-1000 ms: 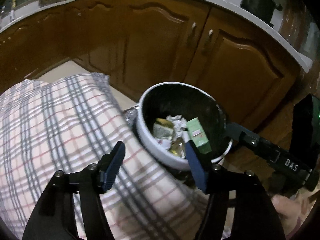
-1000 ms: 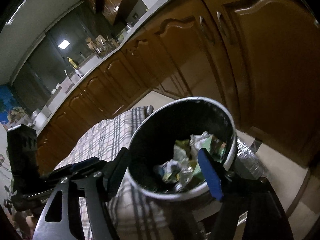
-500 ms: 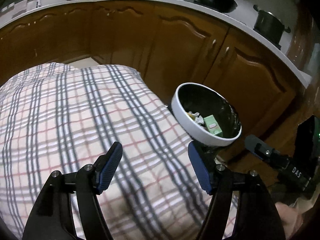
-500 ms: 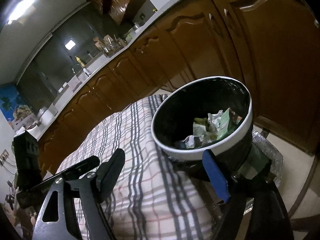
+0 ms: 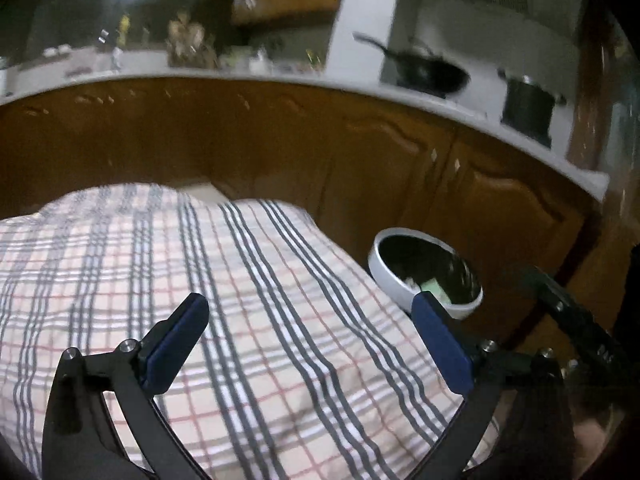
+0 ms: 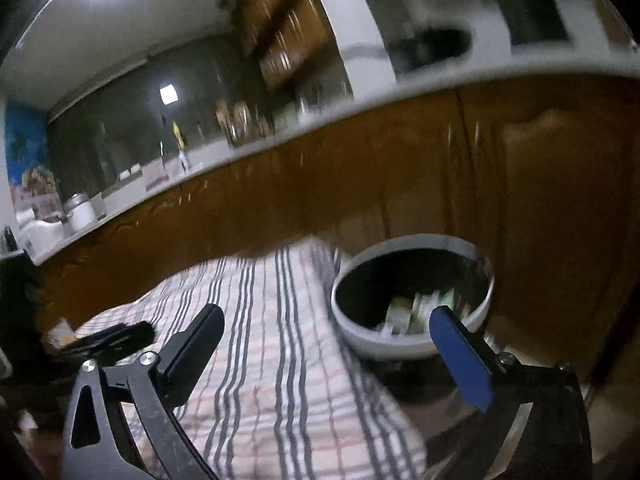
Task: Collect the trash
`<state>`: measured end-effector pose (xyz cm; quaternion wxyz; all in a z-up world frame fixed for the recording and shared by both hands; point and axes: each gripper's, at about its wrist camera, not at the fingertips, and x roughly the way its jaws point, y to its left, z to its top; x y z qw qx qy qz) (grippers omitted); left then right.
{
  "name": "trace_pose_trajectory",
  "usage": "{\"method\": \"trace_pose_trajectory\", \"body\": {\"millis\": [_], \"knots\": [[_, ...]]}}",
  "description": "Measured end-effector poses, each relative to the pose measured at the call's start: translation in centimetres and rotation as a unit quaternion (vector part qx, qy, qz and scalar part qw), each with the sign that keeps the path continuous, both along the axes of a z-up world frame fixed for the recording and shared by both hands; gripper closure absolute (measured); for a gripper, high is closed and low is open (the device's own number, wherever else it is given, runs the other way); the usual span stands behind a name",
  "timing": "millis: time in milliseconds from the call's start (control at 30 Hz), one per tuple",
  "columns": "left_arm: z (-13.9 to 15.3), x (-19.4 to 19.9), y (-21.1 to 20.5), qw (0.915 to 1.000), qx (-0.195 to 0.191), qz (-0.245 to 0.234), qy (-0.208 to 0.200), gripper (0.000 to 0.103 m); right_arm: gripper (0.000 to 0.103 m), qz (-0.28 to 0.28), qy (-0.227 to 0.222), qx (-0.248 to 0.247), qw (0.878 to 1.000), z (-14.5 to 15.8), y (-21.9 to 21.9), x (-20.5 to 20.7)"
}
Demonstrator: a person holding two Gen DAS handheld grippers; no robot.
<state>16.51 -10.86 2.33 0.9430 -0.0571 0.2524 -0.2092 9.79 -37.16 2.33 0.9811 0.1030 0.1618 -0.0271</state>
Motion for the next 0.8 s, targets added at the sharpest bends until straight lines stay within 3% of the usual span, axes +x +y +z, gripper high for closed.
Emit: {"method": "trace_pose_trajectory", "body": {"millis": [133,467,800], "knots": [[-0.7,-0.7,0.8,0.9998,0.003,0.017,-0.01,0.0,0.0,-0.004,-0.039,-0.034,0.999,-0.4,1.7,-1.2],[-2.3,-2.8,1.4,0.9969,0.045,0.039,-0.051,0.0,0.0,0.008,-0.023,-0.036,0.999,-2.8,3.2,-1.2],[-2.9,-3.7,2.4,0.9954,0.055,0.057,-0.055,0.0,0.0,0.014,-0.027,-0.032,0.999,-3.7,3.9,-1.8]]}}
